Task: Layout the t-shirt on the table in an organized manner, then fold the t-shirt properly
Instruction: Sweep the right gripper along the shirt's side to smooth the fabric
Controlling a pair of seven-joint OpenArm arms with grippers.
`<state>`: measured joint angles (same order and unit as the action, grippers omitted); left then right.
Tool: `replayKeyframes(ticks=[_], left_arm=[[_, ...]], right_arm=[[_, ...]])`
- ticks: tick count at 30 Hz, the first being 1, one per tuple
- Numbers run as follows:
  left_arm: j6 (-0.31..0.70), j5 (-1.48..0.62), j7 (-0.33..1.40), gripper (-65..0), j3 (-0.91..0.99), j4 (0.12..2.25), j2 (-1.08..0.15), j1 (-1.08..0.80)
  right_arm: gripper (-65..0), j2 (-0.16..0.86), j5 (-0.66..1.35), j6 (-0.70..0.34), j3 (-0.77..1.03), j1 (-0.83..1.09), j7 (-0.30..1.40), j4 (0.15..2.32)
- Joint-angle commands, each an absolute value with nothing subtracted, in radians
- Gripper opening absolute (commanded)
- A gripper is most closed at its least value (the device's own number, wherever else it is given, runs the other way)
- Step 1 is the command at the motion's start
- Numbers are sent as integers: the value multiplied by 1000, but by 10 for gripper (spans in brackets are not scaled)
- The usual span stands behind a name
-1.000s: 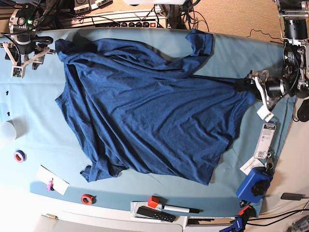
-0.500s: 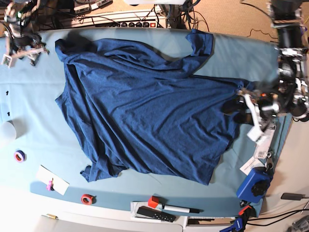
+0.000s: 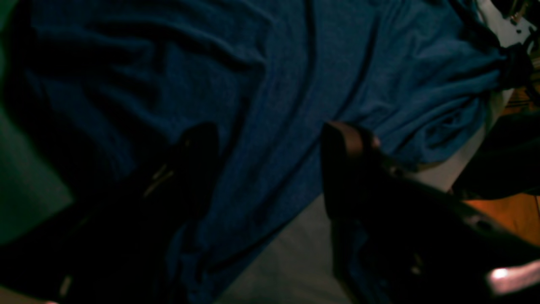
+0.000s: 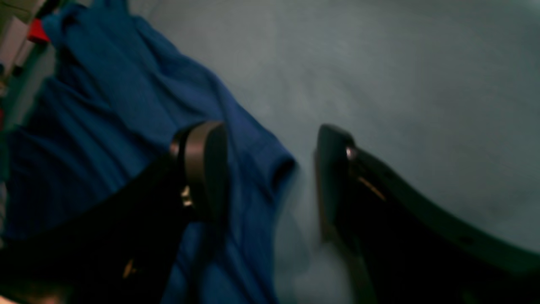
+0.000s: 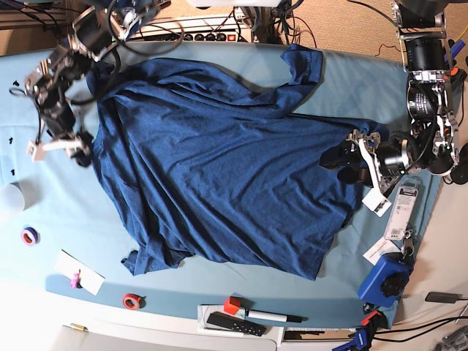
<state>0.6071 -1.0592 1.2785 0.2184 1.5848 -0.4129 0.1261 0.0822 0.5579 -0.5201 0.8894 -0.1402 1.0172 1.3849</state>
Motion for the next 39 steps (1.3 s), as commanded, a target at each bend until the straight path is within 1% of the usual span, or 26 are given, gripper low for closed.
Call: replayKeyframes(ticks=[1,7,8,11,12,13,16,21,24,26,32,37,39], left_arm=[[611,-1078,1262,-286,225,1600,-427,144],[611,-1075,1263,-286,225,1600,-427,144],[610,-1072,1263,-286,225,1600,-427,144],[610,-1058,1263,-286,225,1600,-427,144],[610,-1058,1262,-286,225,1600,-427,144],[610,-1058,1263,-286,225,1600,-427,144],[610,-1057,1263,-286,225,1600,-427,144],[610,-1055,1263,-286,225,1600,-427,144],[610,-1054,1263,-286,225,1600,-427,144],[610,-1054,1263,-286,225,1600,-427,144],[610,-1051,1263,-286,225,1600,-427,144],[610,-1051,1264,-286,225,1600,-427,144],[610,-1050,1269,-286,225,1600,-427,144]], right_arm=[[-315,97,574,-524,889,-176,1003,1369],[-318,98,492,-554,881,-270,1002,1182],[-353,100,492,-554,871,-276,999,1165],[-567,105,491,-554,812,-286,1000,1157],[-623,114,488,-554,781,-289,1002,1157],[-650,123,474,-553,748,-290,1002,1157],[-650,160,391,-529,640,-307,988,1157],[-650,236,179,-382,473,-363,916,1157],[-650,282,101,-308,396,-394,886,1157],[-650,305,63,-277,361,-413,878,1157],[-650,334,-28,-234,342,-438,785,1157],[-650,347,-55,-227,342,-451,749,1156],[-650,350,-89,-208,342,-453,742,1156]])
